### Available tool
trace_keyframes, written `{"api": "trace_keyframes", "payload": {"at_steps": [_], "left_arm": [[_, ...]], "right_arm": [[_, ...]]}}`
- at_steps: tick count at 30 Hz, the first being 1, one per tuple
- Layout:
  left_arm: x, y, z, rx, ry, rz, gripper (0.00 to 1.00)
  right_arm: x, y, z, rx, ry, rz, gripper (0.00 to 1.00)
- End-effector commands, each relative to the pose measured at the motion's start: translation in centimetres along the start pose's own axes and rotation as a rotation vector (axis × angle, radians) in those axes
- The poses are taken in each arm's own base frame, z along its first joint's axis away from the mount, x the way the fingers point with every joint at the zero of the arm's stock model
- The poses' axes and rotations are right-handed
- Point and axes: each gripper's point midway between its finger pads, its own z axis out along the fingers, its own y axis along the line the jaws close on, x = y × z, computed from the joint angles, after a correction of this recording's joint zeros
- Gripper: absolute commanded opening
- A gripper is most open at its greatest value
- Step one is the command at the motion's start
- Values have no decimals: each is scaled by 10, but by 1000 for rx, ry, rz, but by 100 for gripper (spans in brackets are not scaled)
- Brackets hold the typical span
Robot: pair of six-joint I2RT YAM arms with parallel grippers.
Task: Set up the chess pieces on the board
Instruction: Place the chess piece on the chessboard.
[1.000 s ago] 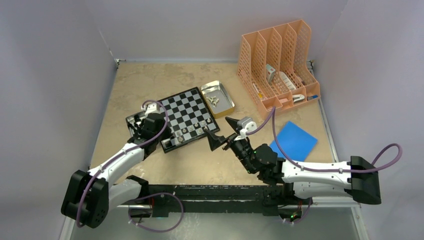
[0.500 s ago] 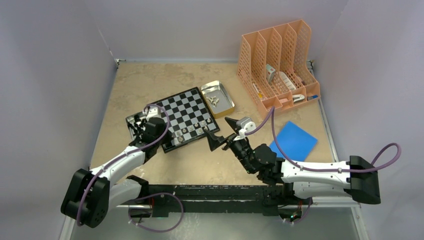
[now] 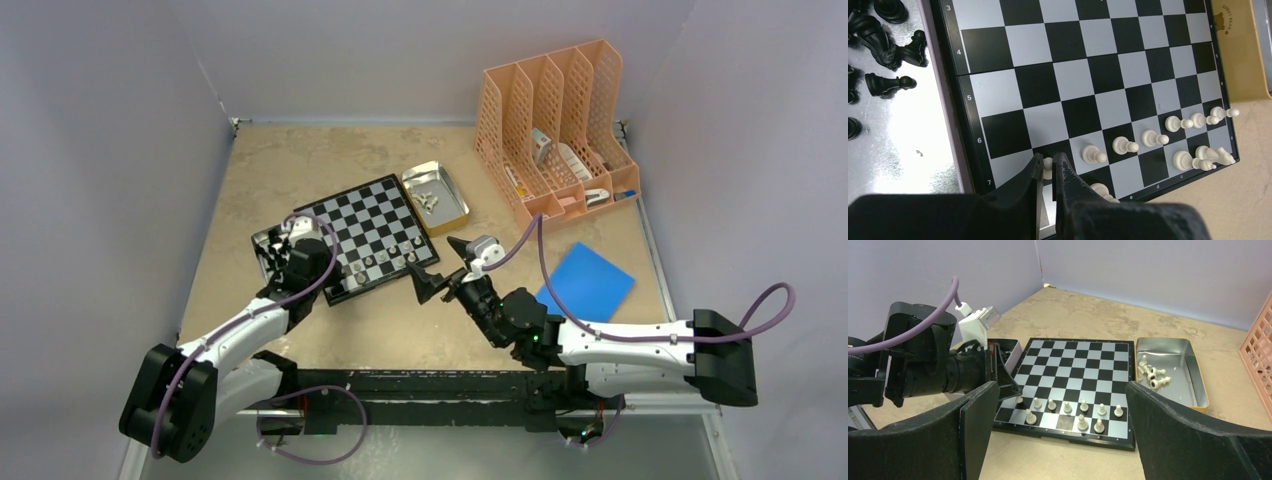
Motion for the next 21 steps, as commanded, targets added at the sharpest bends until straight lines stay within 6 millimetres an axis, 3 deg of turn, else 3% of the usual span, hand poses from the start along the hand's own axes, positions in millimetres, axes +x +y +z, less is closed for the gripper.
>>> {"api": "trace_keyframes", "payload": {"at_steps": [1,21], "left_arm": [[-12,-11,-1,51,-54,5,10],[-2,-7,-1,55,-38,-3,14]], "right_arm": [[-22,6,5,-7,-54,34,99],[-29,4,3,-6,-65,42,99]]}}
